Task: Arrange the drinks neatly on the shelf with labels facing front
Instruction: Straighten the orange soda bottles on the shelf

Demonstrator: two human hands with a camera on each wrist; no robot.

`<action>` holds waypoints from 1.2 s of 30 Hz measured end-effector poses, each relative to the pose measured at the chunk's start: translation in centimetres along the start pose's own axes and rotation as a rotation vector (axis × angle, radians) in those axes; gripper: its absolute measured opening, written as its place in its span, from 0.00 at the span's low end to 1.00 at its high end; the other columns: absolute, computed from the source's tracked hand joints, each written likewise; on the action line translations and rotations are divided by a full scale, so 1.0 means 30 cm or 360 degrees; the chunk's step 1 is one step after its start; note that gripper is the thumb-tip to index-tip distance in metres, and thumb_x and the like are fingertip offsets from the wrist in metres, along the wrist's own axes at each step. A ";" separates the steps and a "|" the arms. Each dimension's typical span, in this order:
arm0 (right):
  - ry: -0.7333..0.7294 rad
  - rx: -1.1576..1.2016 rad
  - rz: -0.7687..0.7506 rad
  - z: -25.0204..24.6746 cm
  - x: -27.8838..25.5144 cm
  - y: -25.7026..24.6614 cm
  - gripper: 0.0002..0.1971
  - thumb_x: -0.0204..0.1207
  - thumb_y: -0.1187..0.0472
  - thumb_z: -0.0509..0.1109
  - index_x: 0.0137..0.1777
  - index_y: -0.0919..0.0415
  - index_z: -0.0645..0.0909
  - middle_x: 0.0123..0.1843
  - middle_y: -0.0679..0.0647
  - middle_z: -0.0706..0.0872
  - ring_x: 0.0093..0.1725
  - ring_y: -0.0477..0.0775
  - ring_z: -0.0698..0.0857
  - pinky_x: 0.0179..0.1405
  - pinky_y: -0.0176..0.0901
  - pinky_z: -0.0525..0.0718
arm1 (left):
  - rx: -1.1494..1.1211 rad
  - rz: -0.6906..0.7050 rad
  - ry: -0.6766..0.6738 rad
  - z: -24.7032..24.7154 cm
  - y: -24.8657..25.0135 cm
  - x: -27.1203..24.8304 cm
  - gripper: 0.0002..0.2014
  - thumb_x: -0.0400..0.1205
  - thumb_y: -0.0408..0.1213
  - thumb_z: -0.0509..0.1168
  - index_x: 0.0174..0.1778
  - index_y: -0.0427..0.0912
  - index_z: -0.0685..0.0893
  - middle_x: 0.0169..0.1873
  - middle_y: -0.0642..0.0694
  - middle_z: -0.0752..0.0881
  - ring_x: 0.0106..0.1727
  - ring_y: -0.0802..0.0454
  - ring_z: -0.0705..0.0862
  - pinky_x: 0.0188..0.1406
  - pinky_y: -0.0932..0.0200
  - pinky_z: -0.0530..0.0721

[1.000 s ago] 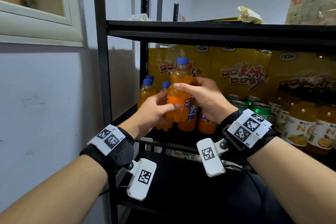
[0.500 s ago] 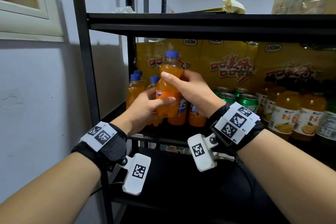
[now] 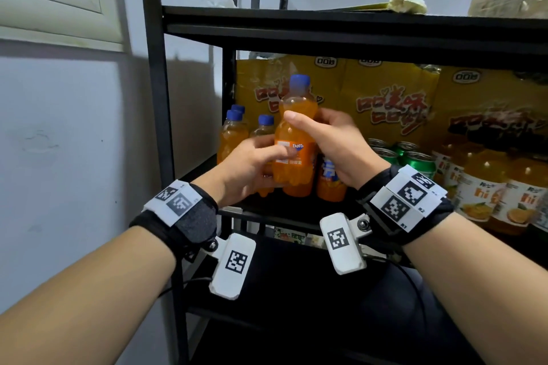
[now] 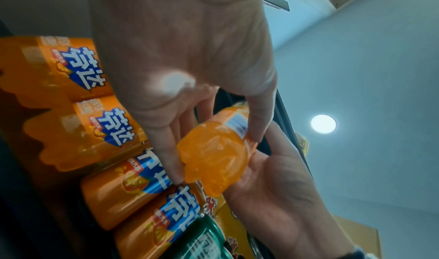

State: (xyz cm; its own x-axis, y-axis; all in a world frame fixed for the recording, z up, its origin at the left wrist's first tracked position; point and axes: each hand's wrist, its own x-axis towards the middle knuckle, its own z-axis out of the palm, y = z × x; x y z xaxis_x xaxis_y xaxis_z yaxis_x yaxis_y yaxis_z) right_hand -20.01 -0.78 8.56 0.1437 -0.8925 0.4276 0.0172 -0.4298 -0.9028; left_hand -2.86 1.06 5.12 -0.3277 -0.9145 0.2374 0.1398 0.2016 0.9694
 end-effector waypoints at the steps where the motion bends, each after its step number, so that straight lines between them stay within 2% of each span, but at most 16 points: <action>1: -0.0019 -0.0007 0.0004 -0.001 0.000 -0.002 0.18 0.72 0.49 0.85 0.56 0.57 0.91 0.47 0.54 0.96 0.44 0.54 0.96 0.36 0.43 0.90 | 0.0018 0.0032 0.0033 0.003 -0.005 0.001 0.22 0.78 0.42 0.76 0.69 0.48 0.83 0.61 0.44 0.92 0.62 0.44 0.91 0.57 0.44 0.91; 3: -0.0023 -0.0005 -0.0002 -0.002 0.004 -0.005 0.16 0.70 0.50 0.86 0.53 0.57 0.92 0.45 0.54 0.96 0.43 0.53 0.96 0.34 0.40 0.90 | 0.0053 0.0083 0.0084 0.008 -0.018 0.003 0.28 0.73 0.44 0.80 0.69 0.48 0.83 0.60 0.46 0.92 0.61 0.45 0.91 0.56 0.44 0.92; 5: 0.0005 0.0043 0.0000 -0.007 0.008 -0.006 0.15 0.68 0.51 0.88 0.50 0.57 0.92 0.44 0.55 0.96 0.43 0.54 0.96 0.34 0.41 0.90 | 0.0053 0.0087 0.0096 0.013 -0.025 0.004 0.30 0.72 0.46 0.81 0.70 0.49 0.82 0.59 0.47 0.92 0.61 0.47 0.91 0.54 0.46 0.92; 8: 0.0084 0.0100 -0.0048 -0.011 0.016 0.000 0.20 0.66 0.53 0.89 0.55 0.58 0.90 0.46 0.54 0.96 0.44 0.54 0.96 0.37 0.41 0.90 | 0.0007 0.0039 0.0018 0.020 -0.023 0.007 0.24 0.80 0.46 0.76 0.72 0.49 0.82 0.62 0.46 0.91 0.65 0.46 0.90 0.59 0.45 0.91; 11: 0.0140 0.0155 -0.0062 -0.009 0.024 0.011 0.24 0.66 0.54 0.89 0.59 0.59 0.86 0.47 0.52 0.96 0.46 0.53 0.96 0.39 0.40 0.90 | -0.0077 0.0022 -0.0004 0.018 -0.022 0.009 0.24 0.80 0.44 0.72 0.73 0.46 0.81 0.64 0.43 0.90 0.66 0.43 0.89 0.58 0.43 0.91; 15: 0.0083 0.0108 -0.0052 -0.006 0.020 0.011 0.28 0.63 0.47 0.89 0.60 0.55 0.86 0.49 0.50 0.96 0.47 0.51 0.96 0.39 0.40 0.91 | -0.0037 0.0130 0.0099 0.012 -0.031 0.006 0.27 0.77 0.43 0.79 0.72 0.47 0.82 0.62 0.45 0.91 0.63 0.43 0.91 0.52 0.44 0.92; 18: 0.0071 0.0047 -0.0077 -0.004 0.016 0.013 0.24 0.63 0.49 0.90 0.58 0.53 0.89 0.49 0.49 0.96 0.48 0.51 0.95 0.41 0.43 0.91 | 0.0013 0.0177 0.0176 0.011 -0.048 0.010 0.34 0.71 0.42 0.83 0.73 0.48 0.80 0.61 0.45 0.91 0.62 0.45 0.91 0.49 0.49 0.92; 21: 0.0116 0.0056 -0.0112 -0.007 0.017 0.018 0.25 0.65 0.53 0.90 0.61 0.56 0.89 0.51 0.51 0.96 0.50 0.52 0.95 0.45 0.46 0.92 | -0.0015 0.0121 0.0077 0.007 -0.052 0.007 0.28 0.77 0.40 0.79 0.74 0.48 0.80 0.62 0.46 0.91 0.64 0.45 0.90 0.57 0.49 0.91; 23: 0.0144 0.0090 -0.0109 -0.009 0.017 0.021 0.28 0.65 0.55 0.90 0.65 0.58 0.86 0.52 0.51 0.96 0.50 0.51 0.95 0.44 0.42 0.91 | -0.0031 0.0060 -0.0014 -0.002 -0.046 0.004 0.24 0.80 0.40 0.75 0.73 0.48 0.81 0.64 0.45 0.90 0.66 0.44 0.89 0.64 0.45 0.89; 25: 0.0156 0.0098 -0.0091 -0.011 0.017 0.022 0.29 0.66 0.54 0.89 0.65 0.57 0.84 0.52 0.49 0.96 0.49 0.49 0.95 0.41 0.39 0.90 | 0.0004 0.0056 -0.0014 -0.010 -0.037 0.002 0.24 0.79 0.41 0.77 0.72 0.47 0.83 0.63 0.45 0.91 0.65 0.44 0.89 0.65 0.42 0.89; 28: 0.0109 0.0042 -0.0070 -0.011 0.014 0.017 0.28 0.66 0.51 0.89 0.64 0.57 0.85 0.52 0.49 0.96 0.49 0.48 0.95 0.39 0.37 0.90 | 0.0083 0.0121 0.0095 -0.009 -0.033 -0.001 0.29 0.73 0.45 0.80 0.71 0.48 0.82 0.60 0.48 0.92 0.63 0.46 0.91 0.59 0.45 0.91; 32: 0.0124 -0.0009 -0.0129 -0.013 0.009 0.013 0.27 0.65 0.56 0.90 0.63 0.59 0.87 0.51 0.51 0.96 0.49 0.49 0.95 0.41 0.38 0.90 | 0.0103 0.0166 0.0139 -0.002 -0.045 -0.004 0.36 0.69 0.47 0.82 0.73 0.51 0.79 0.61 0.48 0.92 0.63 0.48 0.91 0.57 0.48 0.92; 36: 0.0162 0.0044 -0.0144 -0.013 0.006 0.018 0.26 0.65 0.60 0.89 0.63 0.59 0.87 0.52 0.54 0.95 0.50 0.52 0.95 0.42 0.42 0.91 | 0.0076 0.0083 0.0013 0.006 -0.031 -0.004 0.27 0.76 0.45 0.78 0.71 0.52 0.82 0.61 0.50 0.92 0.63 0.50 0.91 0.57 0.50 0.91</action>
State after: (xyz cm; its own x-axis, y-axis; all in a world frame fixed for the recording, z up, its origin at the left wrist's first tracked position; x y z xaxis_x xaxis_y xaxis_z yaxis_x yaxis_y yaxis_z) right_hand -20.35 -1.21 8.15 0.0393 -0.8602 0.5085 0.0528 -0.5064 -0.8607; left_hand -3.13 1.05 4.20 -0.3133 -0.9051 0.2874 0.1118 0.2654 0.9576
